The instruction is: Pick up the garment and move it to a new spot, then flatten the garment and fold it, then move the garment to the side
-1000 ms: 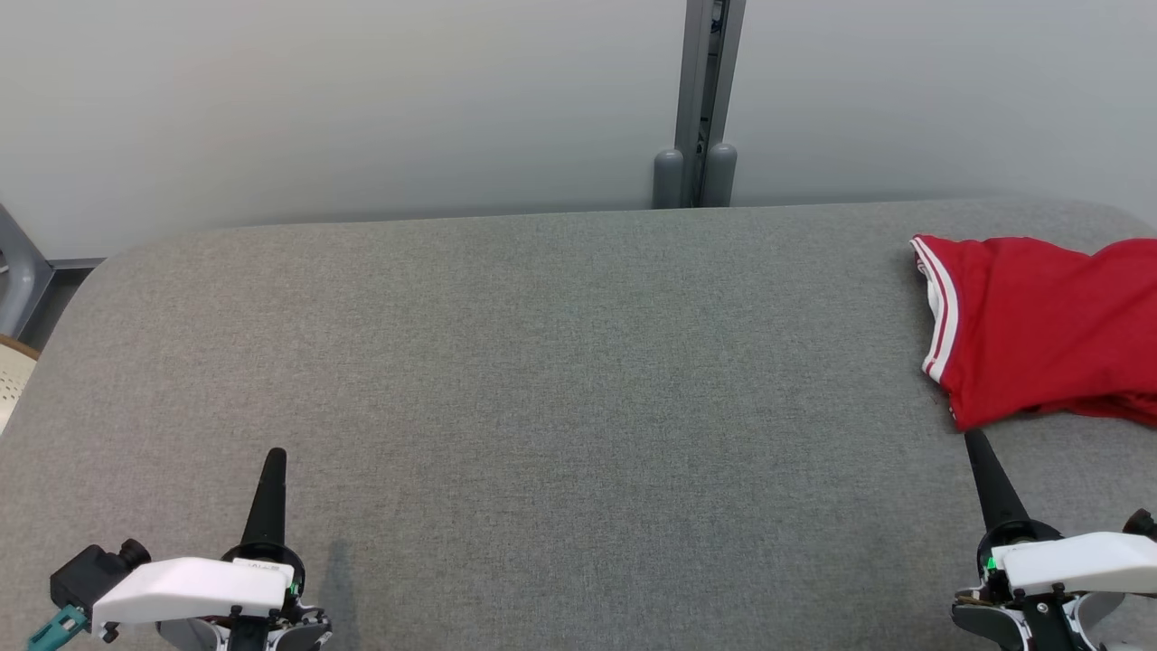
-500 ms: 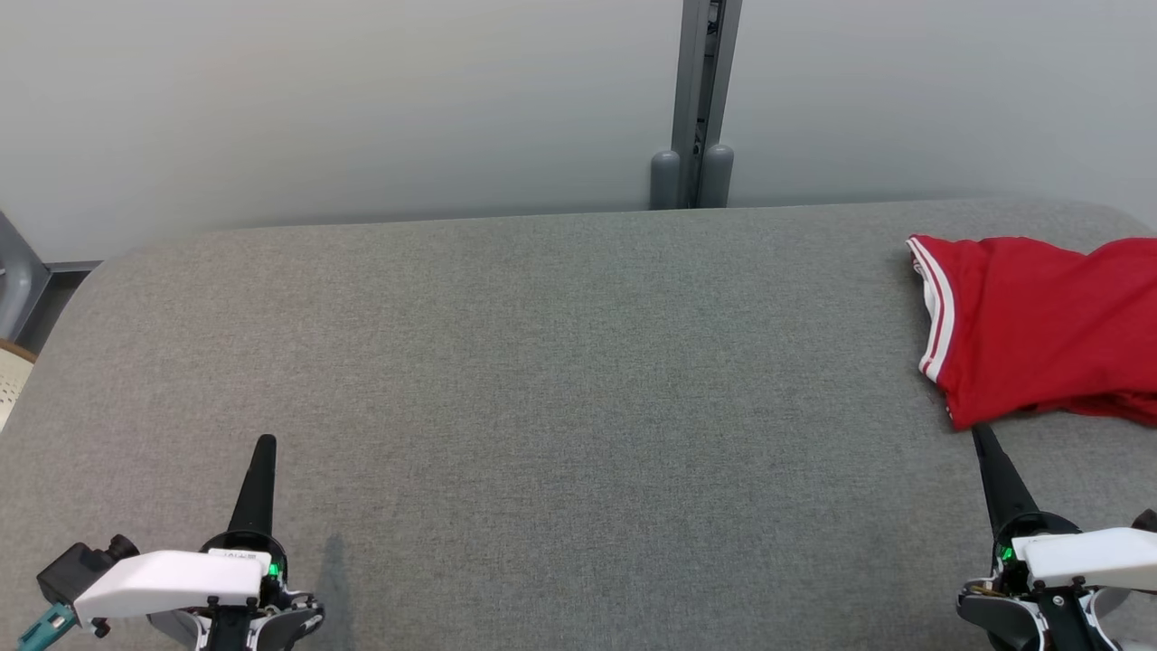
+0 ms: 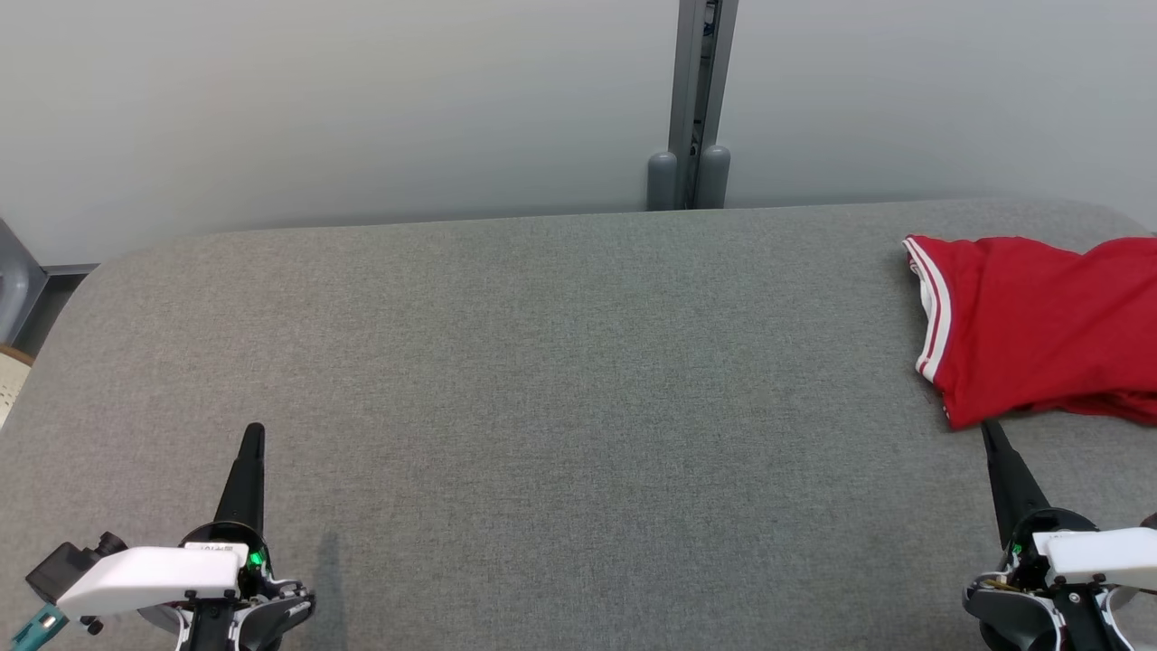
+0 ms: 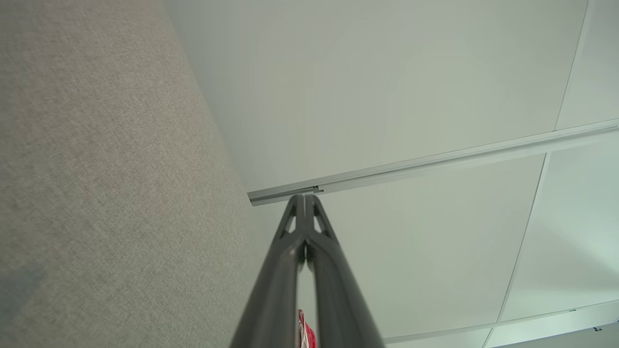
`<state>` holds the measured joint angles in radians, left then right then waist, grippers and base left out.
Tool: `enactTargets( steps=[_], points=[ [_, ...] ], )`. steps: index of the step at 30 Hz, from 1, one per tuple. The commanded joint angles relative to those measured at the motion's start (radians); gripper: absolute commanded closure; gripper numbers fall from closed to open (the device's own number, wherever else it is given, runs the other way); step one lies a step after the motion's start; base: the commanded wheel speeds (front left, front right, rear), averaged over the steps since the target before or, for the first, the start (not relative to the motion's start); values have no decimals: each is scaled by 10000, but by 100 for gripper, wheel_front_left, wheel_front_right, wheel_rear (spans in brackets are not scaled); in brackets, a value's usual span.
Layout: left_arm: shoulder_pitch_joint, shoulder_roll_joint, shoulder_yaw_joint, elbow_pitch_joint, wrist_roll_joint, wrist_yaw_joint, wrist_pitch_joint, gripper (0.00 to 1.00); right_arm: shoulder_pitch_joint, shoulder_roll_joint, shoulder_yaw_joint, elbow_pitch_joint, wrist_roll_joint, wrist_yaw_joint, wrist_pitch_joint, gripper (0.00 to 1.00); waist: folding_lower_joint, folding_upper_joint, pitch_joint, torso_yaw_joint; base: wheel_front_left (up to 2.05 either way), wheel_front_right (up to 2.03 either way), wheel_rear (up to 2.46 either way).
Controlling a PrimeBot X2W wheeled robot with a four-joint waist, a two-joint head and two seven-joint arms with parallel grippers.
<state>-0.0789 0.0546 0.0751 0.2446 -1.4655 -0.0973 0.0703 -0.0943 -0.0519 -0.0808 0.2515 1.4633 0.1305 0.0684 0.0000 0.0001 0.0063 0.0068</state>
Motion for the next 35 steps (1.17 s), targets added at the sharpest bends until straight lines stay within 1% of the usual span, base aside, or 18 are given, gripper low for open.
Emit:
enactTargets(
  steps=[1, 23, 35],
  points=[
    [-220, 34, 100, -22, -241, -118, 80, 100, -159, -81, -58, -67, 288, 4, 93, 100, 0, -1, -3, -7, 0, 0, 0],
    [-390, -22, 423, 11, -1497, -379, 461, 100, -168, -79, -284, -89, 1591, 4, 427, 100, 0, -1, -31, -67, 0, 0, 0],
    [-371, -25, 424, 11, -1483, -373, 465, 100, -169, -63, -288, -87, 1550, 4, 436, 100, 0, -1, -32, -68, 0, 0, 0]
  ],
)
